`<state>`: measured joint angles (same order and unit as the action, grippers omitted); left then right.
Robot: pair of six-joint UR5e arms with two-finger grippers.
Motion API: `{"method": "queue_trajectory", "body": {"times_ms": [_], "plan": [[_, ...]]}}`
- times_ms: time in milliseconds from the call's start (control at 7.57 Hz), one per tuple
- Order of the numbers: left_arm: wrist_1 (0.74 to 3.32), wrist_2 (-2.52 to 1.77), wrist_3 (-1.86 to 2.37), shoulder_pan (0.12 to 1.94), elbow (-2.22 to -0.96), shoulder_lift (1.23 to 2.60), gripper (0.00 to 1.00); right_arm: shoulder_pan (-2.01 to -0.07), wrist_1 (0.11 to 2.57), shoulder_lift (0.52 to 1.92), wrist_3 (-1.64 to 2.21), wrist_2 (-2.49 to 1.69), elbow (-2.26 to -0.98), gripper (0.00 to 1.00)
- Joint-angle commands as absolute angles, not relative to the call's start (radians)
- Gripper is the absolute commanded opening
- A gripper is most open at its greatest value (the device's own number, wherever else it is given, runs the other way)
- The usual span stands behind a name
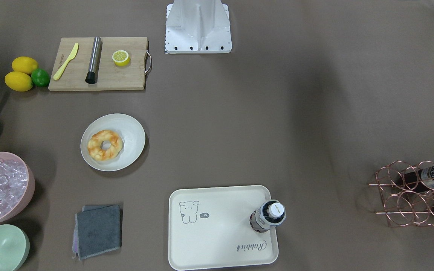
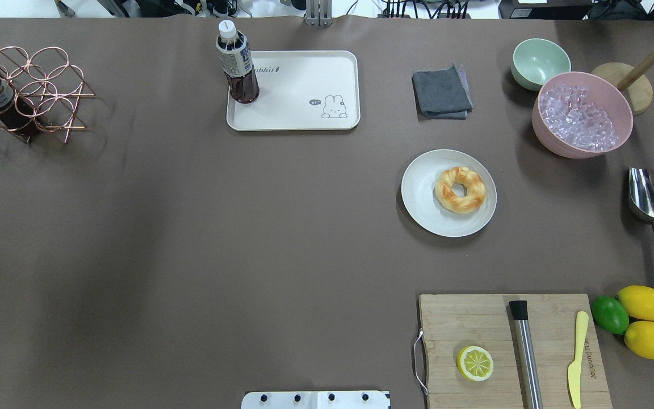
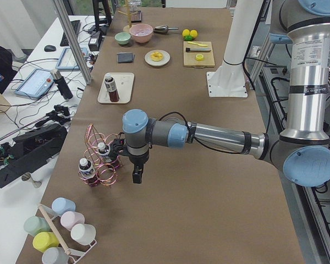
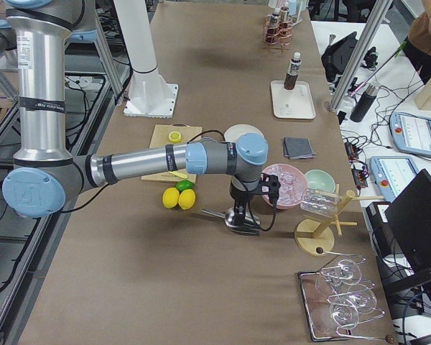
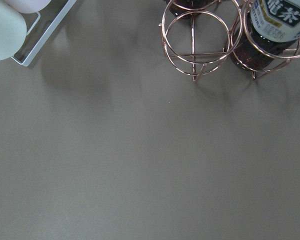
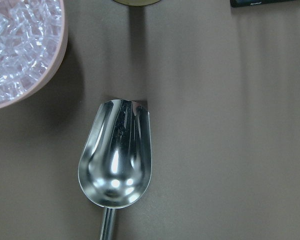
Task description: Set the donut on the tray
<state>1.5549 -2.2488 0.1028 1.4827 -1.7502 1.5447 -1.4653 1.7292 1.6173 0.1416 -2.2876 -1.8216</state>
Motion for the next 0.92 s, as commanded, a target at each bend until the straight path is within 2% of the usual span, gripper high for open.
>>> {"method": "queue_trajectory", "body": {"times_ms": [0, 792], "plan": [[1.555, -2.249, 0.103, 1.483, -1.735, 1.545, 0.99, -1.471, 1.729, 1.618, 0.143, -2.289, -1.832, 1.0], [1.562, -2.24, 0.104, 1.486, -1.709, 1.546, 0.99, -1.459, 1.684, 1.618, 0.146, -2.29, -1.829, 1.0]]}}
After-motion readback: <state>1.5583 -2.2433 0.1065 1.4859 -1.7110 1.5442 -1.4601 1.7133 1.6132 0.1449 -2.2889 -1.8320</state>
